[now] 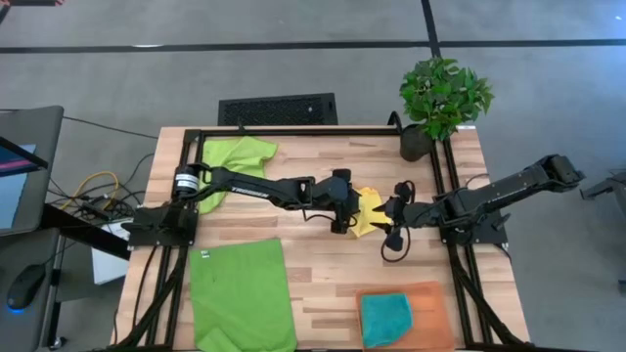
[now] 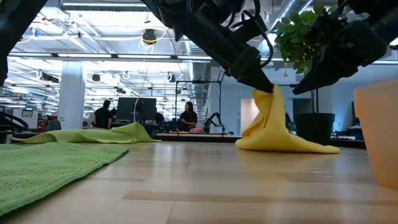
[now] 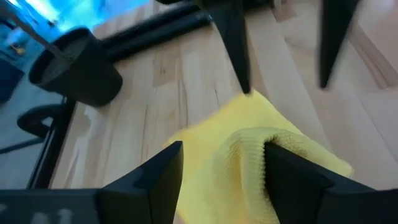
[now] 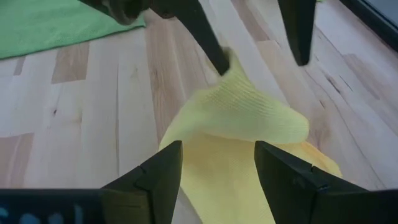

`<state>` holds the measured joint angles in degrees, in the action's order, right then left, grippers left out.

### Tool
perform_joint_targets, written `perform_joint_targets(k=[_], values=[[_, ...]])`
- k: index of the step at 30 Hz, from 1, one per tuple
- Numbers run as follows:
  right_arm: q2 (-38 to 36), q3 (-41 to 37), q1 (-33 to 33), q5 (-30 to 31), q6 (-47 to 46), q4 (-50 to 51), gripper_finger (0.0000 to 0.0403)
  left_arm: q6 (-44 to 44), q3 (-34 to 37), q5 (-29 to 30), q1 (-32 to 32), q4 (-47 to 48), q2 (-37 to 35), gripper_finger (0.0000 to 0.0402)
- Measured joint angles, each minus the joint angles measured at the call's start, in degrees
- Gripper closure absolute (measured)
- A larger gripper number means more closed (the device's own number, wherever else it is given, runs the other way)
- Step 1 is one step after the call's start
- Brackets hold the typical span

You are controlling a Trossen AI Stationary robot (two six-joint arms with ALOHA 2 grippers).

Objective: Fold microfiber towels
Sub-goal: Fold the yellow microfiber towel

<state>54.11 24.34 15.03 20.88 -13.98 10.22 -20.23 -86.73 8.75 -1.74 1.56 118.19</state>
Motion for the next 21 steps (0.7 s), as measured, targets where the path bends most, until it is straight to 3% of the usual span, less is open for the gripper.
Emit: perform_joint_targets(k=[9, 18, 21], values=[[1.8, 0.1, 0.4, -3.0, 1.9, -0.6, 0.0177, -6.8, -1.5, 2.6, 0.1, -2.2, 7.6, 0.0202], [2.5, 0.0, 0.7, -3.1, 1.8, -0.3, 0.0177, -5.6, -1.9, 6.1, 0.1, -1.7, 6.3, 0.0203], [2.5, 0.1, 0.7, -5.4, 1.8, 0.0, 0.0177, -5.0, -2.0, 7.0, 0.2, 2.9, 4.8, 0.0203]])
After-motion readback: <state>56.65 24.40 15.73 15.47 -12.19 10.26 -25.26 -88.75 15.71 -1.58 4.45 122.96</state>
